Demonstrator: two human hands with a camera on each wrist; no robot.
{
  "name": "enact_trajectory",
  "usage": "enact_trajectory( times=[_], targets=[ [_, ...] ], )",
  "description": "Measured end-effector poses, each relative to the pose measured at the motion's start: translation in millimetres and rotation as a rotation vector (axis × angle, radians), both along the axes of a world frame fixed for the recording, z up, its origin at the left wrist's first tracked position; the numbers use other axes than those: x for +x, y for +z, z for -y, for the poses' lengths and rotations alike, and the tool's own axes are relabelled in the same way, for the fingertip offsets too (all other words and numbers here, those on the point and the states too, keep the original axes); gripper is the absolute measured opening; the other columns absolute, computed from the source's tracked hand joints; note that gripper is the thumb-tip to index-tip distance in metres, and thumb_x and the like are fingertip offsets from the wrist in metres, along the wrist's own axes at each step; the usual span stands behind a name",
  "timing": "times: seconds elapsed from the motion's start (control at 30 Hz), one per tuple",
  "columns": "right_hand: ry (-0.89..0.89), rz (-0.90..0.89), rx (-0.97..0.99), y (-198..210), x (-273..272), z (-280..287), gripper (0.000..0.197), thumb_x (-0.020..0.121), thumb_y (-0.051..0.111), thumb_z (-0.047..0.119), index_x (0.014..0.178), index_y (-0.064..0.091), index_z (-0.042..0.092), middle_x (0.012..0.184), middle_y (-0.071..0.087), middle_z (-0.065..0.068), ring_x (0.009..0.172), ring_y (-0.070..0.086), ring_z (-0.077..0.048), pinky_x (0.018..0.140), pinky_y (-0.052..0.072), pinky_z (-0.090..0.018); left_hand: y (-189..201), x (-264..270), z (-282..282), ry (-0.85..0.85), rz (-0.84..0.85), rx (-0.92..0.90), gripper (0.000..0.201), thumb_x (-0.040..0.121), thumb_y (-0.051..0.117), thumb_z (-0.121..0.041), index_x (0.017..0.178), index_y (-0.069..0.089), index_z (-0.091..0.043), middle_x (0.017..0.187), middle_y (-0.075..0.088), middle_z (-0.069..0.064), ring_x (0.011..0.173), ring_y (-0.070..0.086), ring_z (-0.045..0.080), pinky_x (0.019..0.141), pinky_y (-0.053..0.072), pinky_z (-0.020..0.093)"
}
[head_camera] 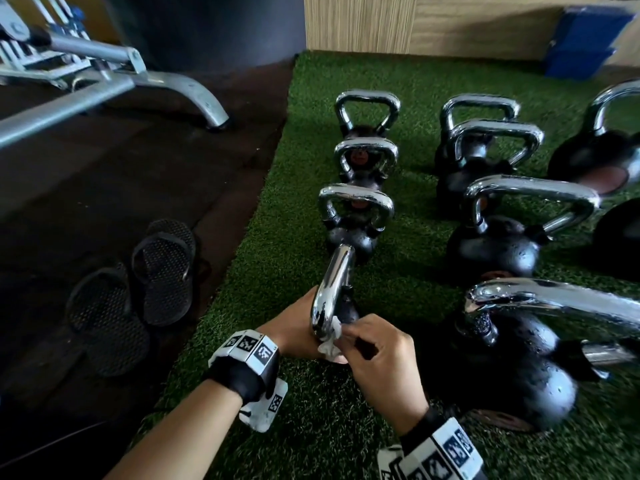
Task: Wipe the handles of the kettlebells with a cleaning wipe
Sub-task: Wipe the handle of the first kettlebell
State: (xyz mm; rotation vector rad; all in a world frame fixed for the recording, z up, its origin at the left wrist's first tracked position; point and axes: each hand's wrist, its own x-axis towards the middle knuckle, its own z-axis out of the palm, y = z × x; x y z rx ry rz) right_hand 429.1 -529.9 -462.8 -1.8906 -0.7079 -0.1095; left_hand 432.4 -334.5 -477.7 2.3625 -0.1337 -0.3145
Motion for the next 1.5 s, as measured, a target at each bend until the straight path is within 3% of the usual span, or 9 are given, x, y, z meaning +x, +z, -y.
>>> enact_trajectory(
  times=[0.2,0.4,0.57,0.67,0.87,1.0,1.1,1.33,1.5],
  targets=[
    [0.3,-0.083,-0.206,20,29,4,0.015,0.085,0.076,0.004,0.097,0.081,0.012,0.09,0.067,0.003,0.082,0.065,-0.006,0.073,0.053,-0.024,-1,-11,4,0.062,0.05,-0.087,0.082,0.065,0.096,-0.028,0.133,0.055,-0.008,0.121,0.059,-0.002,0.113,0.059,0.008,0.104,0.047,0.024],
    [0.538,-0.291,-0.193,32,44,1,0.017,0.088,0.071,0.002,0.093,0.079,0.016,0.095,0.064,0.008,0.088,0.065,-0.007,0.078,0.053,-0.024,-4,-17,5,0.101,0.009,-0.221,0.076,0.061,0.096,-0.024,0.12,0.052,-0.006,0.095,0.058,-0.007,0.088,0.061,0.004,0.087,0.055,0.032],
    [0.659,-0.303,-0.352,37,59,-6,0.019,0.091,0.067,0.005,0.102,0.078,0.015,0.112,0.067,0.001,0.105,0.065,-0.01,0.095,0.053,-0.033,0,-21,7,0.057,0.047,-0.199,0.067,0.065,0.093,-0.027,0.117,0.054,-0.044,0.103,0.059,-0.001,0.1,0.062,0.018,0.093,0.055,0.043],
    [0.693,-0.387,-0.23,35,60,-7,0.02,0.091,0.065,-0.001,0.096,0.079,0.013,0.114,0.069,0.0,0.107,0.066,-0.014,0.097,0.053,-0.036,3,-21,7,0.046,0.086,-0.184,0.083,0.065,0.095,-0.025,0.134,0.051,-0.039,0.134,0.057,0.005,0.128,0.056,0.028,0.107,0.047,0.053],
    [0.552,-0.687,0.205,13,46,-13,0.011,0.094,0.064,0.004,0.095,0.074,-0.001,0.095,0.074,-0.016,0.085,0.069,-0.021,0.08,0.055,-0.033,3,-23,10,0.022,0.137,-0.211,0.089,0.066,0.096,-0.013,0.143,0.052,-0.023,0.144,0.054,0.006,0.138,0.048,0.03,0.116,0.038,0.054],
    [0.409,-0.875,0.498,4,39,-18,0.015,0.086,0.069,-0.002,0.101,0.073,-0.002,0.093,0.073,-0.023,0.079,0.071,-0.025,0.074,0.058,-0.035,7,-27,11,0.083,0.1,-0.225,0.094,0.058,0.096,-0.031,0.137,0.052,-0.004,0.127,0.059,-0.008,0.126,0.054,0.002,0.112,0.042,0.051],
    [0.376,-0.883,0.485,5,35,-22,0.02,0.081,0.072,-0.011,0.098,0.073,-0.001,0.09,0.074,-0.025,0.074,0.073,-0.028,0.066,0.06,-0.035,8,-26,12,0.023,0.204,-0.173,0.058,0.064,0.094,-0.022,0.108,0.066,0.003,0.104,0.063,0.001,0.109,0.059,0.028,0.102,0.045,0.058],
    [-0.074,-0.635,0.482,4,35,-38,0.017,0.078,0.079,0.0,0.083,0.078,0.016,0.078,0.078,-0.01,0.069,0.075,-0.022,0.059,0.057,-0.027,12,-25,13,0.051,0.196,-0.294,0.114,0.058,0.093,-0.023,0.131,0.024,-0.076,0.148,0.047,0.009,0.142,0.043,0.028,0.116,0.038,0.054],
    [-0.261,-0.336,0.218,9,39,-36,0.023,0.073,0.083,0.01,0.07,0.074,0.031,0.065,0.073,0.011,0.057,0.069,-0.006,0.054,0.053,-0.017,9,-25,12,0.059,0.209,-0.265,0.123,0.058,0.095,-0.022,0.148,0.018,-0.057,0.161,0.034,0.005,0.15,0.031,0.026,0.121,0.03,0.054]
  ],
)
